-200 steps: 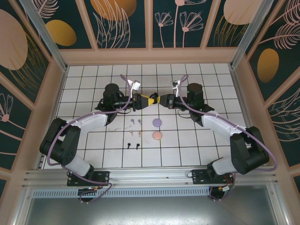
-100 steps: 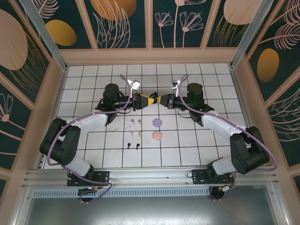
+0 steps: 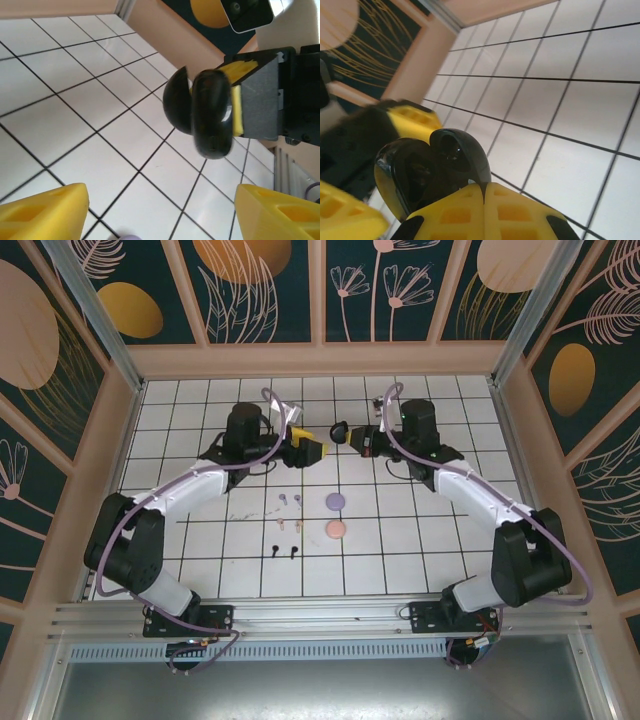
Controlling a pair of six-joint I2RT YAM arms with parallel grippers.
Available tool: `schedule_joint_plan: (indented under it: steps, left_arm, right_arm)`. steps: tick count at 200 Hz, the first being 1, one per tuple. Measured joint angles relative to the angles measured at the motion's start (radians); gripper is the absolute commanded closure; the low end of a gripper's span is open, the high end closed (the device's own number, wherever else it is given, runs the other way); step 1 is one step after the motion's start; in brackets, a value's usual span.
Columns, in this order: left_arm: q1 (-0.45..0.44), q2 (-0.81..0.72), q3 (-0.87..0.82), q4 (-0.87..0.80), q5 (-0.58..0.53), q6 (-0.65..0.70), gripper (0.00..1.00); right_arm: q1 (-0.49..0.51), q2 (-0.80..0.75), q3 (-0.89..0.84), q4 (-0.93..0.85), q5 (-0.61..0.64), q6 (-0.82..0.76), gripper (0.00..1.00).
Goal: Insert the wireless bluetooth earbuds into the charging case
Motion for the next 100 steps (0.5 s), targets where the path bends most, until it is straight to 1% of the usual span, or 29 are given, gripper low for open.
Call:
schedule_joint_plan:
  steps: [30, 54, 75, 100]
  left_arm:
    - [0.016, 0.007, 0.171, -0.245, -0.006, 0.168, 0.2]
    - [0.027, 0.059, 0.312, -0.431, 0.005, 0.293, 0.21]
    - [0.035, 0.121, 0.391, -0.56, 0.018, 0.367, 0.25]
    - [0.042, 0.187, 0.433, -0.664, 0.032, 0.416, 0.27]
  right_arm:
    - [0.0, 0.072, 0.116, -0.147, 0.083, -0.144, 1.0]
    - [0.0, 0.112, 0.175, -0.241, 0.145, -0.255, 1.0]
    - [0.0, 0.117, 0.181, -0.297, 0.167, -0.341, 1.0]
    - [0.004, 0.12, 0.189, -0.346, 0.161, -0.422, 1.0]
